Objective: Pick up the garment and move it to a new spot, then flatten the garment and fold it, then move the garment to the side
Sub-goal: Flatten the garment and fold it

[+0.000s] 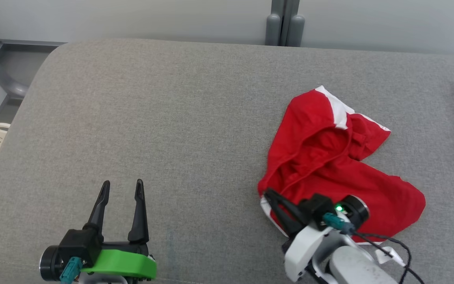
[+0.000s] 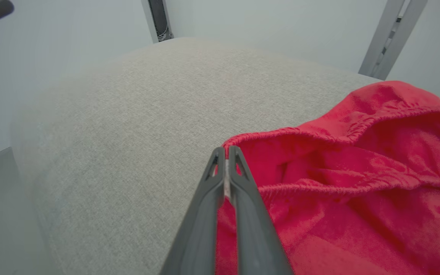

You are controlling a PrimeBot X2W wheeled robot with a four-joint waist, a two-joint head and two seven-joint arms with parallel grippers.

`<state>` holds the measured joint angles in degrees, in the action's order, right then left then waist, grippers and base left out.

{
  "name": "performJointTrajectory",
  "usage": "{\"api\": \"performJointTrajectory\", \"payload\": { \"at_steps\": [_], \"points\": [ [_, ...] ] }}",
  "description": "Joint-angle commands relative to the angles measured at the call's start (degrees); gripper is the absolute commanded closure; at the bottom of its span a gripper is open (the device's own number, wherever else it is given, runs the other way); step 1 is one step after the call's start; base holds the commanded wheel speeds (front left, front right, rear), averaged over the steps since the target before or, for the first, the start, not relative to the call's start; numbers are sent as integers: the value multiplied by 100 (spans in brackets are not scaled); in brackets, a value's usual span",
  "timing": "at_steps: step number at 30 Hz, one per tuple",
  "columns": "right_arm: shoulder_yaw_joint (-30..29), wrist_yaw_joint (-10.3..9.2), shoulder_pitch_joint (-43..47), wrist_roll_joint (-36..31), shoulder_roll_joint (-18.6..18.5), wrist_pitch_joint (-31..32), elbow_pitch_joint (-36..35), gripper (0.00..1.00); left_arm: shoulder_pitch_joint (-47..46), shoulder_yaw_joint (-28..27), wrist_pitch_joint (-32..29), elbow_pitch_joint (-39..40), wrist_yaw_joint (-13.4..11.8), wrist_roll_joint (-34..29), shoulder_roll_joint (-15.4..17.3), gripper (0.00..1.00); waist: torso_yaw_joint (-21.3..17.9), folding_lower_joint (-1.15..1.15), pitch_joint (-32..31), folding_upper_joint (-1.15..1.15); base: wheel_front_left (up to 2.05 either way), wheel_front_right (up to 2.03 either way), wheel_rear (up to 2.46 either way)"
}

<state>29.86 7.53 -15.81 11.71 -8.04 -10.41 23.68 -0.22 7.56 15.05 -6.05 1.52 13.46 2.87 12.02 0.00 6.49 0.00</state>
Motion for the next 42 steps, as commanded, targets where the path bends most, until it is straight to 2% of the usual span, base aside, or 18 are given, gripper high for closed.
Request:
{"api": "performJointTrajectory", "payload": {
  "at_steps": [1,5,8,9,11,16,21,28,34,42],
  "points": [
    [250,-10,-139,-92,35,31,44,100,-80,21,15,-21,17,12,7,0,75,0,5,0,0,0,0],
    [920,-10,-381,-91,186,69,356,100,-111,85,16,-15,2,52,7,0,198,0,53,0,0,0,0],
    [1250,-10,-533,-10,302,82,856,100,-155,130,15,-34,-16,79,7,0,281,0,93,0,0,0,0],
    [1300,-10,-582,16,328,62,1014,91,-169,153,15,-40,-20,96,7,0,308,0,105,0,0,0,0],
    [1354,-10,-676,105,393,-54,1323,2,-171,183,15,-46,-36,119,7,0,341,0,120,0,0,0,0],
    [1300,-10,-856,358,462,-356,1659,0,-107,143,15,-31,-77,119,7,0,265,0,113,0,0,0,0],
    [881,-10,-945,383,348,-475,1424,0,-34,60,15,-34,-56,53,7,0,47,0,25,0,0,0,0],
    [-293,-10,-517,150,-133,-479,270,0,34,-39,15,-31,-11,-41,8,0,-301,0,-109,0,0,0,0],
    [-1285,-10,144,-58,-341,-480,-473,0,98,-149,15,-9,28,-152,8,0,-557,0,-215,0,0,0,0],
    [-2341,-10,999,-176,-420,-481,-676,0,129,-190,16,-13,89,-188,8,0,-679,0,-257,0,0,0,0]
  ]
}}
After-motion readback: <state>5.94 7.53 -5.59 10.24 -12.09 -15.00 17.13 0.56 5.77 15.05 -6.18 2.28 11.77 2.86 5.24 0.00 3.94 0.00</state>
